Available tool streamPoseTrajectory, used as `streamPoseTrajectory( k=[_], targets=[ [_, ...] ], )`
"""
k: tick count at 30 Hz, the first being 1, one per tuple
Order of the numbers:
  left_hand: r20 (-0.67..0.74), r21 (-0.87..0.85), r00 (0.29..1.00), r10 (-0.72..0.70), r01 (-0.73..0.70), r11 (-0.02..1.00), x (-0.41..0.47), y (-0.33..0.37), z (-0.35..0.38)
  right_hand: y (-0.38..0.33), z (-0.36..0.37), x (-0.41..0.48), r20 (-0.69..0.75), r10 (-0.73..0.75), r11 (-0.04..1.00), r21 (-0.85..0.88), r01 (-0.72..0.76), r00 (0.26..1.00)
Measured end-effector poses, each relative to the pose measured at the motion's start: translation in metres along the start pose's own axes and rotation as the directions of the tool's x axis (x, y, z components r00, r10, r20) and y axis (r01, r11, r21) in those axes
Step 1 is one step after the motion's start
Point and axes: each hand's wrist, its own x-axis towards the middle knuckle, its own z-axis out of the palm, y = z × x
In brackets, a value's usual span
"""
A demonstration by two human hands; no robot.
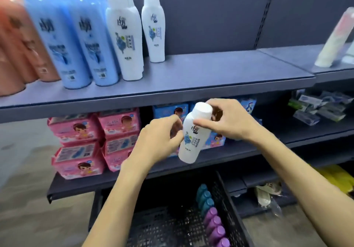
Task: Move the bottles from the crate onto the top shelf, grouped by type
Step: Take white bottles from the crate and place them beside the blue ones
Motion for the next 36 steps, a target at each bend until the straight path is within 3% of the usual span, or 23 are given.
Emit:
streamPoseTrajectory(
  k=[8, 18, 27, 32, 36],
  targets=[
    [-0.249, 0.214, 0.961, 0.117, -0.063, 0.975, 0.031, 0.026, -0.079, -0.047, -0.058, 0.055, 0.019, -0.215, 0.971, -0.100, 0.215, 0.977],
    [-0.361, 0.325, 0.911, 0.200, -0.079, 0.943, 0.059, 0.038, -0.133, -0.105, -0.147, 0.125, 0.083, -0.313, 0.930, -0.177, 0.323, 0.946],
    [-0.305, 0.412, 0.944, 0.125, 0.013, 0.911, 0.094, 0.040, -0.133, -0.090, -0.140, 0.181, 0.143, -0.239, 0.921, -0.281, 0.271, 0.961],
    [-0.287, 0.425, 0.954, 0.082, 0.050, 0.904, 0.118, 0.040, -0.128, -0.079, -0.126, 0.195, 0.196, -0.207, 0.941, -0.228, 0.250, 0.958],
    [-0.310, 0.417, 0.945, 0.106, 0.035, 0.908, 0.121, 0.035, -0.121, -0.073, -0.125, 0.194, 0.146, -0.185, 0.967, -0.151, 0.206, 0.972]
  ],
)
